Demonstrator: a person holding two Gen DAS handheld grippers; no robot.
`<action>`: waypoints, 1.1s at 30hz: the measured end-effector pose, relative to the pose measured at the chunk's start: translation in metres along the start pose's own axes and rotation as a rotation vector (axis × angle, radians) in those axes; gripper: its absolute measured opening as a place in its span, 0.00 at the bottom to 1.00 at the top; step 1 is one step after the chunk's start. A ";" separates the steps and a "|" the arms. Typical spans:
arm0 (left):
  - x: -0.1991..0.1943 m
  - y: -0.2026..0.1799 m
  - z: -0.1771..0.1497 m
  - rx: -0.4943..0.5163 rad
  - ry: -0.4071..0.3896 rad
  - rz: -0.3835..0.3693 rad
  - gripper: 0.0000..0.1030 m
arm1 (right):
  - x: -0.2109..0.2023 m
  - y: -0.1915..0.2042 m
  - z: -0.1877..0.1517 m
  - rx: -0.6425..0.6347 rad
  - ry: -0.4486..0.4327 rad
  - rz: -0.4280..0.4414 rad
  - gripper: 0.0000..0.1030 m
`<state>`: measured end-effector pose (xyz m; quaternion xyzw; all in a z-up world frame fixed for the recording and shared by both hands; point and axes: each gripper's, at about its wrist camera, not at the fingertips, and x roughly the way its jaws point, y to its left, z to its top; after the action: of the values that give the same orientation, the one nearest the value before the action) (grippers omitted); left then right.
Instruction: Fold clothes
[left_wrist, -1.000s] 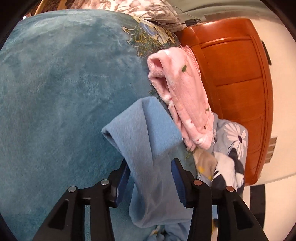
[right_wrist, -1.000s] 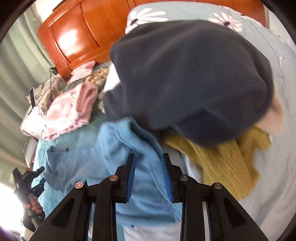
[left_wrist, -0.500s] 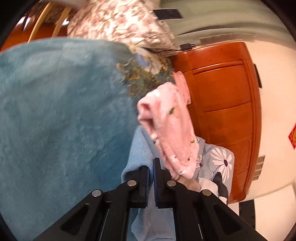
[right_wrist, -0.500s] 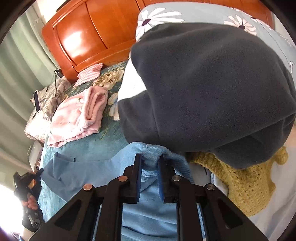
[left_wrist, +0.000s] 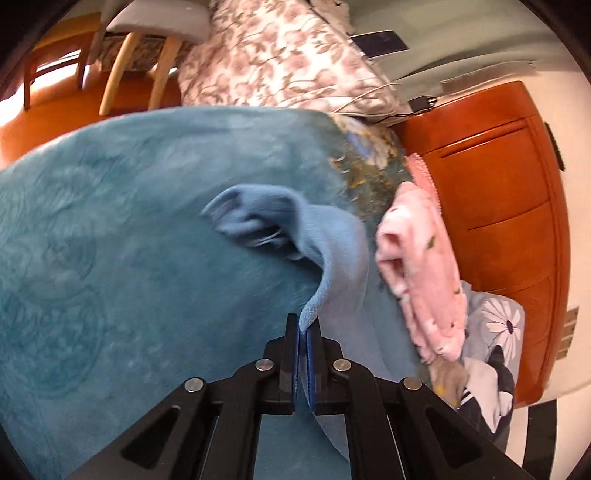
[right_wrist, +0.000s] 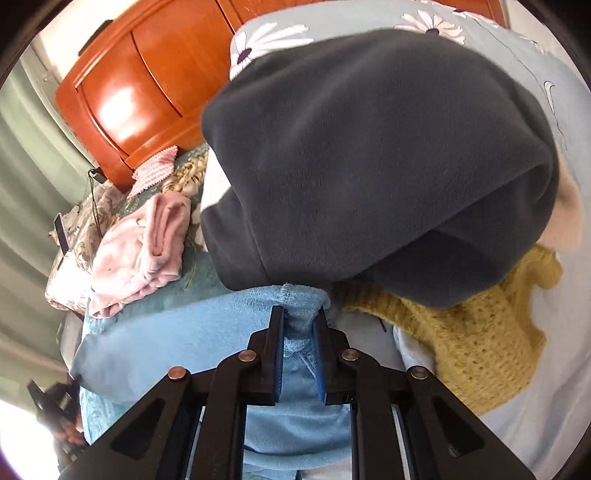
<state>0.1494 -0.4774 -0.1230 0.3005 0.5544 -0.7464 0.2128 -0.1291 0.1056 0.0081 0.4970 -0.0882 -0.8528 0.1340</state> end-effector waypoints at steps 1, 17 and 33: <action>0.001 0.006 -0.004 -0.001 0.006 0.007 0.05 | 0.003 0.003 0.001 -0.015 0.001 -0.013 0.14; -0.036 -0.094 -0.131 0.347 0.161 -0.123 0.42 | -0.031 0.016 -0.027 -0.106 -0.015 -0.046 0.36; 0.010 -0.164 -0.269 0.877 0.484 0.013 0.41 | 0.017 -0.080 -0.090 0.257 0.152 0.001 0.36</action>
<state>0.0922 -0.1718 -0.0703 0.5298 0.2200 -0.8166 -0.0638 -0.0703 0.1749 -0.0725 0.5733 -0.1863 -0.7943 0.0758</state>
